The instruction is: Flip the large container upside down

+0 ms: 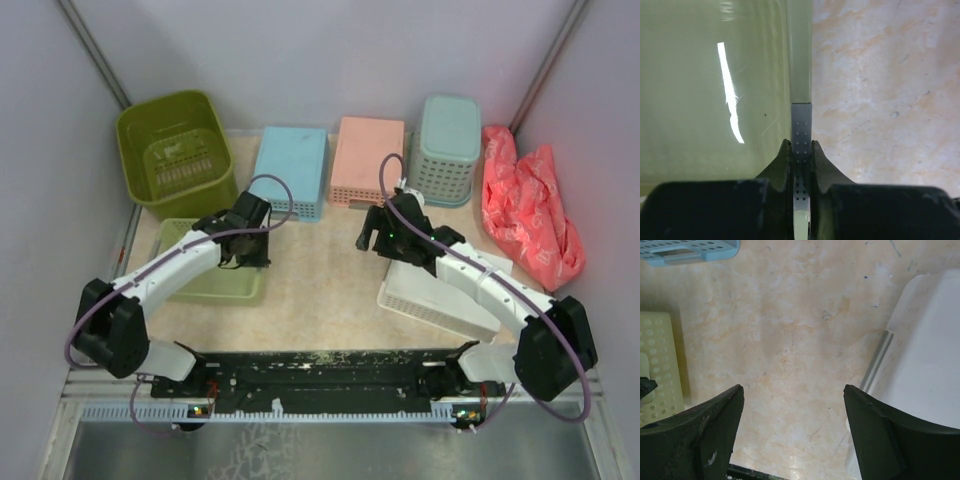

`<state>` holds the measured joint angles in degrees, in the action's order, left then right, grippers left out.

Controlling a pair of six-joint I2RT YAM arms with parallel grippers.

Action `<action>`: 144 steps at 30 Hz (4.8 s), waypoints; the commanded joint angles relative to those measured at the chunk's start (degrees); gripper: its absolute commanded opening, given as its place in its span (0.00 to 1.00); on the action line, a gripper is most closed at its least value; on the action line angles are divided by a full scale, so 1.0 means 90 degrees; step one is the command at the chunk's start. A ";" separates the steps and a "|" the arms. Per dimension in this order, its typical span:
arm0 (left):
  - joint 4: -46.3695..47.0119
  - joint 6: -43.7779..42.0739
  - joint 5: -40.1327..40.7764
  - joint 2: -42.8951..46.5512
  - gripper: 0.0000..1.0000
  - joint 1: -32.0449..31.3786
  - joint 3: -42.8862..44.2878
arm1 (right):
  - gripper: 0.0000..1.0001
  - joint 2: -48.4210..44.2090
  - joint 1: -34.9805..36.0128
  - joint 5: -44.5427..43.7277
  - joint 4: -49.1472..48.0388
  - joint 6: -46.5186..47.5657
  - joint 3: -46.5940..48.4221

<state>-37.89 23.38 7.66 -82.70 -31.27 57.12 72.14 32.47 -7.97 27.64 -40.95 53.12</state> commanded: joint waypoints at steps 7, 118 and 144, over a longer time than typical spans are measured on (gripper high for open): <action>0.0405 0.0527 -0.2748 0.1300 0.00 -0.0045 0.1094 | 0.81 0.0524 -0.0140 -0.0227 0.0142 -0.0408 -0.0311; 0.4309 0.1714 -0.5589 0.1242 1.00 0.0824 0.0056 | 0.85 -0.2050 -0.1137 -0.0043 -0.0115 0.0790 0.0176; 0.0548 -0.0704 -0.1193 0.0859 1.00 0.1819 0.2355 | 0.85 0.0532 0.2646 0.0429 -0.1308 0.1398 0.0723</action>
<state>-27.90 20.47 -8.21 -71.20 -16.91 72.29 67.68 49.56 -2.81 18.33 -30.61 54.59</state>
